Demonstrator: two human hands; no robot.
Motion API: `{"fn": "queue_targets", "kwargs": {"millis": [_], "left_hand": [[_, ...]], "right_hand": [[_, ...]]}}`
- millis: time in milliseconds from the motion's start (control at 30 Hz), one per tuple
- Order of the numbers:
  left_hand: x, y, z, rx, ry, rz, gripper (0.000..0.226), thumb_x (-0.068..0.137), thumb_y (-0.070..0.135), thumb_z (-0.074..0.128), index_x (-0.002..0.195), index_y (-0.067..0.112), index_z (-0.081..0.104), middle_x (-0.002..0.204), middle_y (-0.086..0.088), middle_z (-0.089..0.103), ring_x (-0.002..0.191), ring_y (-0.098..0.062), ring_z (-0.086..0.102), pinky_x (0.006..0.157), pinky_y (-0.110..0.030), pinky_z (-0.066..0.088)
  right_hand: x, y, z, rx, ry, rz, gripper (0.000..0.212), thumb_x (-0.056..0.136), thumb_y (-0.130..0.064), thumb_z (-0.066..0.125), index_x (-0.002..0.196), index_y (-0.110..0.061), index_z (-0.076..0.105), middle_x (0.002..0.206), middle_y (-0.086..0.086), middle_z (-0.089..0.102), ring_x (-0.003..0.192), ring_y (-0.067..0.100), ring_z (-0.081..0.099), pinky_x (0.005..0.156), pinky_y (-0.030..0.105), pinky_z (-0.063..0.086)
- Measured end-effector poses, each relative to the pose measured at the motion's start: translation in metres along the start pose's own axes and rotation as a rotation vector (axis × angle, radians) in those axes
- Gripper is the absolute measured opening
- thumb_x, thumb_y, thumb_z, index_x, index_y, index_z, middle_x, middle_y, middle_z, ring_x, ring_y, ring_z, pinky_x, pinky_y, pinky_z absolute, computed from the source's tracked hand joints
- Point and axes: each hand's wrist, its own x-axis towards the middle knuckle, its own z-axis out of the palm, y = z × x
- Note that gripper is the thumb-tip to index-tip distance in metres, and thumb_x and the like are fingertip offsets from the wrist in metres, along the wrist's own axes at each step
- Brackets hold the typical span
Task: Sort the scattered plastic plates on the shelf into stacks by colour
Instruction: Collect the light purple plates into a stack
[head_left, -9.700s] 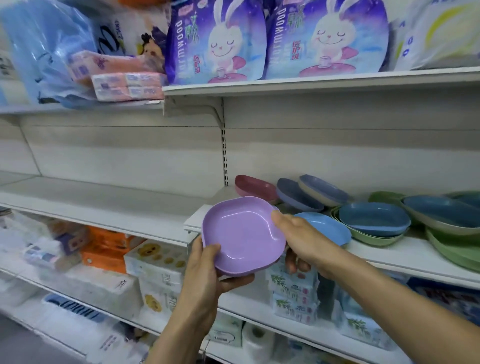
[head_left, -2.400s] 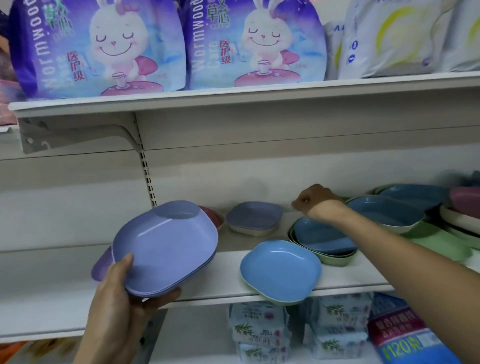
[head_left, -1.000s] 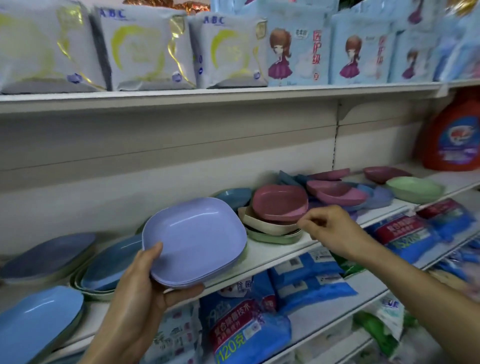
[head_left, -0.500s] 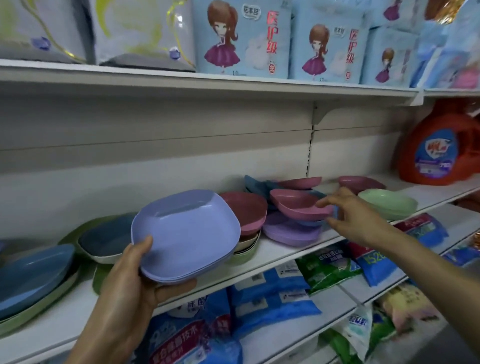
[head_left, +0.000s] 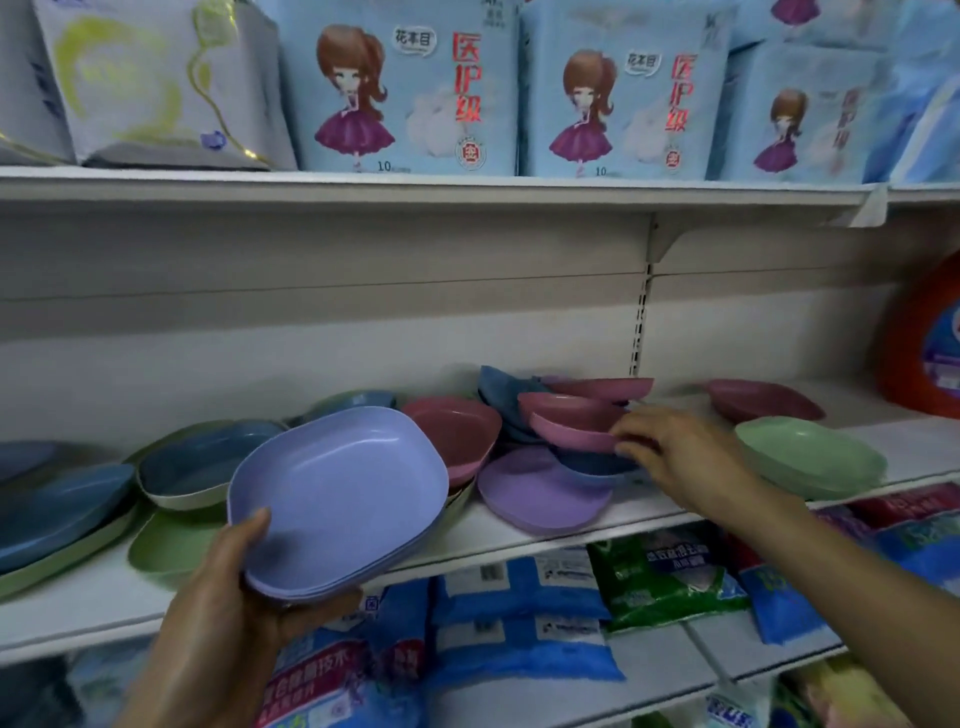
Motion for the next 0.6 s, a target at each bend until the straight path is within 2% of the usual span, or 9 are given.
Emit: {"fn": "queue_targets", "kwargs": {"millis": [67,133,233,333,467,600], "left_hand": [[-0.011,-0.008,0.009,-0.011,0.022,0.026,0.029,0.097,0.032,0.045,0.122,0.021,0.054,0.116,-0.006,0.061,0.093,-0.035,0.063,0.049,-0.043,0.059],[-0.022,-0.017,0.016,-0.037,0.045,0.040,0.023,0.098,0.031,0.042,0.110,0.020,0.059,0.116,-0.008,0.063,0.086,-0.032,0.067,0.048,-0.041,0.059],[-0.036,-0.028,0.025,-0.067,0.098,0.037,0.030,0.098,0.031,0.041,0.119,0.017,0.057,0.120,-0.012,0.062,0.086,-0.033,0.064,0.045,-0.039,0.057],[-0.048,-0.035,0.033,-0.072,0.162,0.042,0.024,0.097,0.030,0.043,0.111,0.017,0.058,0.114,-0.012,0.062,0.086,-0.034,0.061,0.041,-0.038,0.055],[-0.055,-0.034,0.040,-0.070,0.214,0.060,0.034,0.098,0.029,0.043,0.126,0.011,0.049,0.104,-0.010,0.062,0.081,-0.035,0.060,0.038,-0.038,0.054],[-0.056,-0.023,0.038,-0.062,0.244,0.093,0.032,0.098,0.029,0.043,0.127,0.014,0.045,0.097,-0.008,0.059,0.062,-0.035,0.067,0.035,-0.035,0.053]], "right_hand": [[0.006,0.014,-0.013,0.051,0.107,-0.022,0.015,0.087,-0.015,0.068,0.100,-0.015,0.074,0.091,-0.004,0.067,0.078,0.019,0.061,0.068,0.031,0.048],[0.014,0.027,-0.024,0.092,0.184,-0.031,0.015,0.088,-0.014,0.066,0.102,-0.013,0.073,0.091,-0.004,0.064,0.077,0.019,0.059,0.069,0.033,0.050],[0.028,0.045,-0.030,0.104,0.228,-0.037,0.016,0.090,-0.016,0.064,0.103,-0.012,0.072,0.094,0.002,0.062,0.078,0.021,0.059,0.068,0.036,0.051],[0.039,0.046,-0.028,0.127,0.191,-0.077,0.019,0.091,-0.019,0.063,0.107,-0.013,0.071,0.096,0.002,0.057,0.080,0.021,0.057,0.069,0.035,0.049],[0.051,0.015,-0.014,0.169,0.098,-0.166,0.019,0.091,-0.023,0.062,0.108,-0.019,0.069,0.101,0.000,0.055,0.085,0.021,0.060,0.070,0.030,0.046],[0.061,-0.033,0.006,0.163,-0.002,-0.277,0.019,0.094,-0.030,0.057,0.109,-0.027,0.066,0.106,-0.002,0.052,0.089,0.023,0.060,0.073,0.036,0.049]]}}
